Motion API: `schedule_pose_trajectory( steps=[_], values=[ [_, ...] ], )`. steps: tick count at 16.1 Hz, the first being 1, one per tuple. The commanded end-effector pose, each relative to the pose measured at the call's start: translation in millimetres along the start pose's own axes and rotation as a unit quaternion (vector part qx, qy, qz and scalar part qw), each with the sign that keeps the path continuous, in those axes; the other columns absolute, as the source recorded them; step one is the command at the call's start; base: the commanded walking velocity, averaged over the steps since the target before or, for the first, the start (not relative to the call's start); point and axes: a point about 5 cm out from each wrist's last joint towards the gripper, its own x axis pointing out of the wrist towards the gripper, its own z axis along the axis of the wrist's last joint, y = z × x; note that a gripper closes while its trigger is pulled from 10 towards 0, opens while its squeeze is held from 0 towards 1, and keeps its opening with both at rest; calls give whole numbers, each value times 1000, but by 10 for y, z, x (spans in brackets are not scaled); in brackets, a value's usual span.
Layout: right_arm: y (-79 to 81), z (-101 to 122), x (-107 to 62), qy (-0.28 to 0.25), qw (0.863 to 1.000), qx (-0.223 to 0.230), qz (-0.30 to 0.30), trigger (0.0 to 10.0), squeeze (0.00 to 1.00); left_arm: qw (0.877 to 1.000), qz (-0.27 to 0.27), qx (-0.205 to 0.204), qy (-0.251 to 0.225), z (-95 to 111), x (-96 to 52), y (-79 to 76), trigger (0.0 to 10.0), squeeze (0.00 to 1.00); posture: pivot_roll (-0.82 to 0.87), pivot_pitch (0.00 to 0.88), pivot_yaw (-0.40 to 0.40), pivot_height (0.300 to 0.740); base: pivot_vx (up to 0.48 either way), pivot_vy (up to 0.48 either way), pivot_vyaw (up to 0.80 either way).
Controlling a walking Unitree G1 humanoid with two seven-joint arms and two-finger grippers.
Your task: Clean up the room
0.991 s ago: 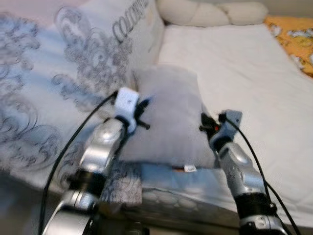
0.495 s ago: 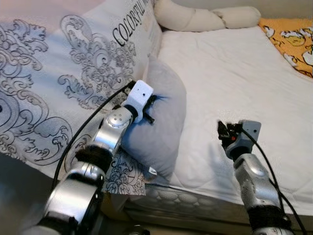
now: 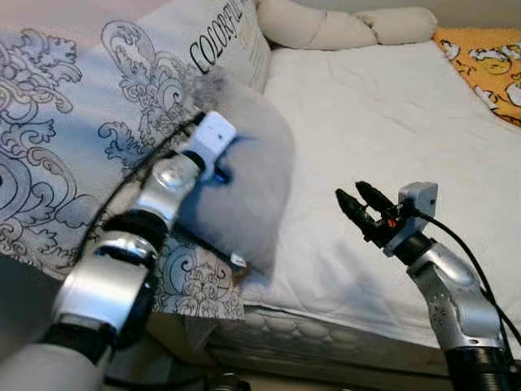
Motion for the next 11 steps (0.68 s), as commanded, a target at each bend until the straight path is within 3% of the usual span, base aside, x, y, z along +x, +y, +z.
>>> schedule_pose_trajectory(
  steps=[1, 3, 5, 6, 7, 9, 10, 11],
  values=[
    [91, 11, 18, 6, 999, -6, 34, 10000, 1000, 1000, 25, 5, -13, 81, 2, 131, 10000, 0, -35, 0, 137, 740, 0, 0, 0],
    [203, -12, -19, 27, 996, -14, 86, 10000, 1000, 999, 25, -16, 38, -105, -26, 100, 10000, 0, -47, 0, 144, 740, 0, 0, 0],
    [212, -1, -38, 28, 995, -15, 93, 10000, 1000, 998, 22, -14, 57, -191, -40, 47, 10000, 0, -47, 0, 145, 740, 0, 0, 0],
    [167, 6, -63, 26, 996, -17, 79, 10000, 1000, 997, 16, -36, 62, -249, -55, 1, 10000, 604, -49, 0, 147, 740, 0, 0, 0],
    [146, 9, -73, 24, 997, -13, 75, 10000, 1000, 997, 14, -51, 56, -243, -56, -2, 10000, 1000, -48, 0, 148, 740, 0, 0, 0],
    [145, 30, -84, 10, 998, -4, 67, 10000, 1000, 997, 4, -74, 33, -211, -61, 11, 10000, 1000, -49, 0, 152, 740, 0, 0, 0],
    [155, 36, -93, 7, 998, -2, 63, 10000, 1000, 994, -10, -113, -5, -166, -77, 30, 10000, 1000, -49, 0, 153, 740, 0, 0, 0],
    [156, 41, -96, 3, 998, -1, 60, 10000, 1000, 992, -12, -122, -15, -155, -83, 37, 10000, 1000, -48, 0, 152, 740, 0, 0, 0]
  ],
)
